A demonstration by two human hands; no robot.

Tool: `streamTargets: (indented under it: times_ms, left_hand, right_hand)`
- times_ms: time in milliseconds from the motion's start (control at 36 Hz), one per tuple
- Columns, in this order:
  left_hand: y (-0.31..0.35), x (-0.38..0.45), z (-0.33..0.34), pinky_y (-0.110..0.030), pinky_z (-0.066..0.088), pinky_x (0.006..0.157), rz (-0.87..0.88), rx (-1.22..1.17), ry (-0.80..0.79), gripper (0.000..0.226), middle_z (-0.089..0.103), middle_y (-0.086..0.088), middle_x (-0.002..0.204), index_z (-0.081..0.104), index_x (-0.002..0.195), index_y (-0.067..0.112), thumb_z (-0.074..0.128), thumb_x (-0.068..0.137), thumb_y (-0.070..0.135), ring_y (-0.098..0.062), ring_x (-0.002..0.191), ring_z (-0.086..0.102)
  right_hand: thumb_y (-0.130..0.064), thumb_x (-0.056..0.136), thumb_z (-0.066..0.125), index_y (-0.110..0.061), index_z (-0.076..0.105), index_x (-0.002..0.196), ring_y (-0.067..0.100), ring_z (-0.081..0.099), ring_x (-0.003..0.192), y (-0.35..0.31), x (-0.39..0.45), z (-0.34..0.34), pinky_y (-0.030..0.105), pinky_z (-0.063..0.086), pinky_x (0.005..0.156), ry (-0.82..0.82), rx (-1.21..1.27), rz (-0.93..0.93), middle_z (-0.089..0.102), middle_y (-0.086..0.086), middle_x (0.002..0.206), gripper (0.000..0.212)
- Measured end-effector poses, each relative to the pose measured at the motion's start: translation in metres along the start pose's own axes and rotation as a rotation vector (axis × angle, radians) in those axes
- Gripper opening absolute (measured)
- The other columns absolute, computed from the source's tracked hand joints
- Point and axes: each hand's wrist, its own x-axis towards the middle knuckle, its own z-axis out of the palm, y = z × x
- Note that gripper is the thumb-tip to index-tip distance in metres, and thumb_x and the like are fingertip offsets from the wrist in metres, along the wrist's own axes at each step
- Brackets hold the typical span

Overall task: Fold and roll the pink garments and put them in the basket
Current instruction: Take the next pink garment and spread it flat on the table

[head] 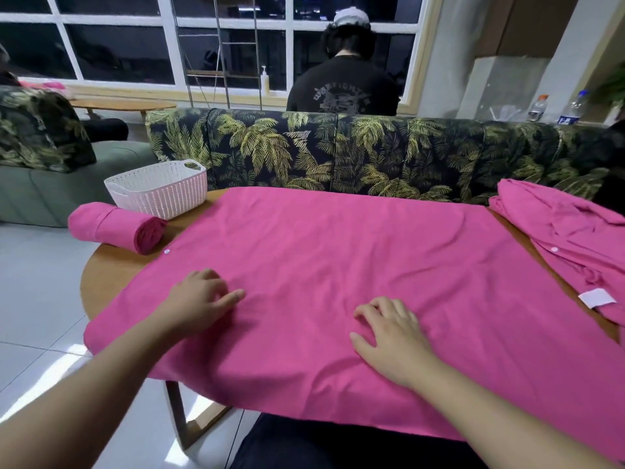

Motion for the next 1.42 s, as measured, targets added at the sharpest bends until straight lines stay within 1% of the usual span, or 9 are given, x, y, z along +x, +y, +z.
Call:
streamTargets:
  times_ms: [83, 194, 333, 583, 694, 1000, 1139, 1278, 1417]
  left_hand:
    - [0.053, 0.01, 0.015, -0.041, 0.04, 0.1, 0.06, -0.035, -0.002, 0.075, 0.057, 0.0, 0.119, 0.06, 0.101, 0.032, 0.021, 0.065, 0.086, -0.024, 0.117, 0.052]
    - [0.105, 0.009, 0.039, -0.055, 0.005, 0.115, 0.139, 0.078, -0.254, 0.116, 0.011, 0.012, 0.16, 0.018, 0.146, 0.051, -0.007, 0.043, 0.1, -0.015, 0.148, 0.003]
    - [0.127, 0.007, 0.051, -0.055, 0.008, 0.116, 0.287, 0.061, -0.264, 0.109, 0.019, 0.012, 0.156, 0.028, 0.141, 0.051, -0.009, 0.05, 0.098, -0.013, 0.148, 0.005]
    - [0.193, 0.042, 0.063, -0.048, 0.031, 0.107, 0.39, 0.01, -0.033, 0.065, 0.051, -0.001, 0.13, 0.061, 0.092, 0.027, 0.017, 0.075, 0.071, -0.024, 0.124, 0.047]
    - [0.212, 0.041, 0.078, -0.058, 0.009, 0.115, 0.335, 0.076, -0.281, 0.117, 0.009, 0.008, 0.16, 0.023, 0.145, 0.044, -0.008, 0.046, 0.098, -0.021, 0.148, 0.005]
    - [0.206, 0.013, 0.069, -0.053, -0.003, 0.116, 0.507, 0.195, -0.392, 0.087, -0.014, 0.012, 0.159, -0.015, 0.131, 0.068, -0.024, 0.048, 0.093, -0.021, 0.147, -0.015]
    - [0.227, -0.004, 0.071, -0.044, -0.016, 0.114, 0.688, 0.157, -0.471, 0.072, -0.021, 0.017, 0.156, -0.012, 0.132, 0.068, -0.001, 0.064, 0.091, -0.012, 0.143, -0.026]
    - [0.256, -0.02, 0.082, -0.041, -0.014, 0.115, 0.814, 0.202, -0.419, 0.081, -0.021, 0.014, 0.155, -0.014, 0.142, 0.053, 0.036, 0.08, 0.068, -0.012, 0.143, -0.025]
    - [0.268, -0.03, 0.095, -0.037, 0.051, 0.096, 0.913, 0.136, -0.101, 0.067, 0.056, 0.002, 0.133, 0.047, 0.136, 0.027, 0.054, 0.071, 0.043, -0.022, 0.121, 0.056]
  right_hand:
    - [-0.067, 0.067, 0.014, -0.031, 0.05, 0.117, 0.012, 0.039, 0.108, -0.007, -0.011, 0.0, 0.029, 0.032, 0.098, -0.005, 0.081, -0.03, 0.04, -0.011, 0.11, 0.072]
    - [-0.039, 0.089, 0.052, -0.023, 0.062, 0.095, 0.004, 0.049, 0.087, 0.003, -0.02, -0.012, 0.023, 0.04, 0.083, 0.024, 0.348, -0.025, 0.051, -0.011, 0.094, 0.02]
    - [-0.047, 0.08, 0.039, -0.016, 0.066, 0.105, 0.026, 0.054, 0.106, 0.084, -0.018, -0.021, 0.038, 0.042, 0.095, 0.285, 0.174, 0.224, 0.063, 0.003, 0.109, 0.048]
    - [-0.069, 0.092, 0.021, -0.039, 0.008, 0.153, 0.024, -0.002, 0.149, 0.157, -0.066, -0.032, 0.05, 0.001, 0.118, -0.155, -0.081, 0.608, 0.0, -0.005, 0.162, 0.069]
    - [-0.072, 0.09, 0.016, -0.035, 0.001, 0.154, 0.025, -0.007, 0.148, 0.152, -0.083, -0.034, 0.05, -0.001, 0.118, -0.159, -0.1, 0.624, -0.006, -0.005, 0.162, 0.076]
    - [-0.087, 0.052, -0.031, -0.039, 0.009, 0.152, 0.015, 0.0, 0.148, 0.156, -0.14, -0.031, 0.038, 0.0, 0.119, -0.074, -0.16, 0.435, 0.004, -0.01, 0.16, 0.117]
    - [-0.082, 0.08, 0.031, -0.027, 0.037, 0.146, 0.014, 0.029, 0.14, 0.167, -0.174, -0.019, 0.036, 0.012, 0.117, 0.092, -0.145, 0.252, 0.038, -0.007, 0.15, 0.085]
    - [-0.027, 0.047, 0.092, -0.019, 0.038, 0.138, 0.021, 0.038, 0.127, 0.176, -0.188, -0.002, 0.046, 0.017, 0.114, 0.266, -0.276, 0.265, 0.053, 0.006, 0.136, 0.106]
    - [0.0, 0.046, 0.085, -0.017, 0.048, 0.13, 0.025, 0.053, 0.118, 0.187, -0.192, -0.001, 0.054, 0.037, 0.104, 0.364, -0.32, 0.374, 0.058, 0.007, 0.125, 0.094]
